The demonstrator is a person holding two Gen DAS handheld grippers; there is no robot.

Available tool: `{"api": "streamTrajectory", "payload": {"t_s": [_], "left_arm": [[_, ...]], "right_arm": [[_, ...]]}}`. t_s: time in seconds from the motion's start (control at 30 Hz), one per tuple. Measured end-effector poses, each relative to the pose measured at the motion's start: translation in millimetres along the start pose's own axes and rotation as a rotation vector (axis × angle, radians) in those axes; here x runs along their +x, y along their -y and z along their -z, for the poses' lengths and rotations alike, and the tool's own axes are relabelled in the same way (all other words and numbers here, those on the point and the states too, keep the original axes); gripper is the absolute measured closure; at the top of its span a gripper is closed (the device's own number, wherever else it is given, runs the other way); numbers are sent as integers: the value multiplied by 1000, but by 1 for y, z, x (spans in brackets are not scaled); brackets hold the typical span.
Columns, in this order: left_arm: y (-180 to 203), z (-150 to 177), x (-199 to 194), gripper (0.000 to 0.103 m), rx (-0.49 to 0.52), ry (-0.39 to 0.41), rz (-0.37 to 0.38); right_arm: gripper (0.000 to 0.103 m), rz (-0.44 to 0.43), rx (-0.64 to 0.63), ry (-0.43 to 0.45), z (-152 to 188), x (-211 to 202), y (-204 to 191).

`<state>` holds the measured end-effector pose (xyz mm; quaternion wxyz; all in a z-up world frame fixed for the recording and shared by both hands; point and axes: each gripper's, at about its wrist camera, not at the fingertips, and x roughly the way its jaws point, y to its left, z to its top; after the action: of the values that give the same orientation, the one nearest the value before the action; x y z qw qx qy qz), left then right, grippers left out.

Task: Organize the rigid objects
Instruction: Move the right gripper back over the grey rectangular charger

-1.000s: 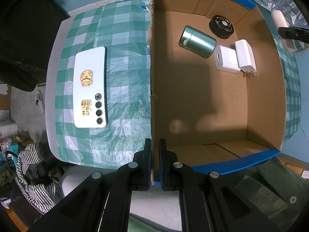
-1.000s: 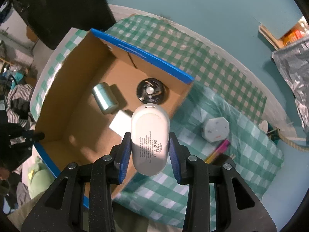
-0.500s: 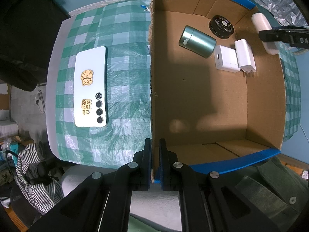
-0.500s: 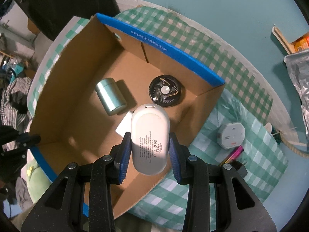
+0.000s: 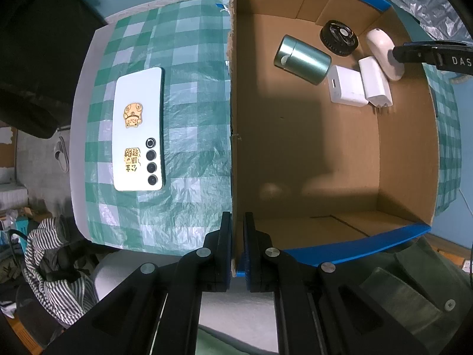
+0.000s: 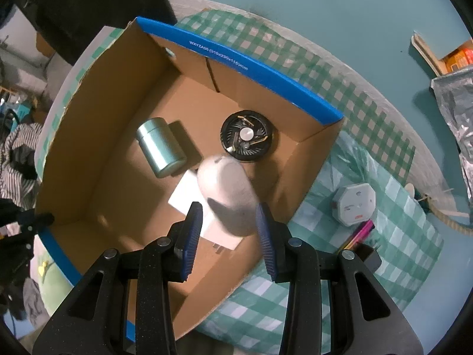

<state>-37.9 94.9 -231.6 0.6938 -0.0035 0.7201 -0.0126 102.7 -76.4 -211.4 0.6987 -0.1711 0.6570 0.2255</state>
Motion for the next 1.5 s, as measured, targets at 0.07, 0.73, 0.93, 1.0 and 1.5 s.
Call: {"api": "streamTrajectory", "payload": {"t_s": [0.07,0.73,0.93,1.0,1.5], "left_arm": [[0,0,0,96,0,0,0],[1,2,1,96,3,0,-3],[2,1,1,96,5,1,-5],[1,1,1,96,4,0,-5],[3,0,1,96,6,-1,-8]], "right_arm": [[64,5,3,6,0,-3,1],[48,19,7,65,10,-37,8],[48,36,31,71,19,-47,21],[48,35,45,73,22,-49,26],[35,76,315,14,72,-25,123]]}}
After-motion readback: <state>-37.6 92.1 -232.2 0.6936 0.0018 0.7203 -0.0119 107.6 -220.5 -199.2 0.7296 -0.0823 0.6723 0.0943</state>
